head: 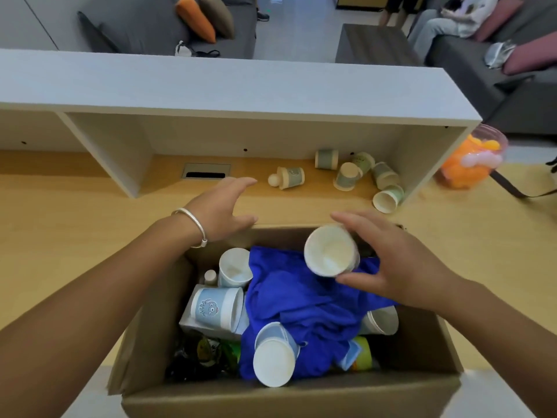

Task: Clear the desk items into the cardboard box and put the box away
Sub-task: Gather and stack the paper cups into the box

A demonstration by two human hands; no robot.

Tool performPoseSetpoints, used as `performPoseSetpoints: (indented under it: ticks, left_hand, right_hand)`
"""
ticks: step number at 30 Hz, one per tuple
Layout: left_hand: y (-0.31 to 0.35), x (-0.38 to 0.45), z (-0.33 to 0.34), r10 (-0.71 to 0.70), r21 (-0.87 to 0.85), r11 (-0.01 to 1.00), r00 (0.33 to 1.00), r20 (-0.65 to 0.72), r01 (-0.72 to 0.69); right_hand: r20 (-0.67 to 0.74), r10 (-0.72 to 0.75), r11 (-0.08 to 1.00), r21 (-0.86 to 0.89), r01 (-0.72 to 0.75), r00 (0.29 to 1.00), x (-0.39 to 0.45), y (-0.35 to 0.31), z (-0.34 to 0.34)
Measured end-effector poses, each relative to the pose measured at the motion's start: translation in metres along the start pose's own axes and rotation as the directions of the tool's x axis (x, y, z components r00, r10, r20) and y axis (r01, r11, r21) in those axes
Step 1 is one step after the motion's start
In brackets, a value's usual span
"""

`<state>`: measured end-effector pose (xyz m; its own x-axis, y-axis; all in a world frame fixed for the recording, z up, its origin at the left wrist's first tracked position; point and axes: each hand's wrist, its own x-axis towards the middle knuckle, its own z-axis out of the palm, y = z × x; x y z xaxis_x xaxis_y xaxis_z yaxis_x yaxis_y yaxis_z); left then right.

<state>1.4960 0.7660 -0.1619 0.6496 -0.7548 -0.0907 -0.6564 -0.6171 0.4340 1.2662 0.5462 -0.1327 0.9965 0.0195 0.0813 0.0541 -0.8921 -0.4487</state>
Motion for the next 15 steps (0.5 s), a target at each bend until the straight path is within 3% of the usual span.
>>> performPoseSetpoints:
  ticks: [4,9,12,15]
  left_hand:
    - [0.004,0.012,0.002,-0.011,-0.004,1.0,1.0,0.015,0.011]
    - [0.009,0.042,0.01,-0.04,0.016,0.999,0.998,0.055,0.039]
    - [0.012,0.07,0.019,-0.076,0.049,0.996,0.992,0.098,0.072]
    - [0.012,0.107,0.033,-0.127,0.107,0.988,0.982,0.138,0.112]
  right_hand:
    - [0.015,0.038,0.994,0.101,-0.04,0.999,-0.006,0.013,0.006]
    - [-0.189,0.145,0.967,0.235,-0.099,0.971,0.002,0.055,-0.005]
    - [-0.242,0.258,0.95,0.24,-0.2,0.935,0.016,0.094,-0.012]
    - [-0.196,0.37,0.926,0.156,-0.344,0.908,0.035,0.147,-0.01]
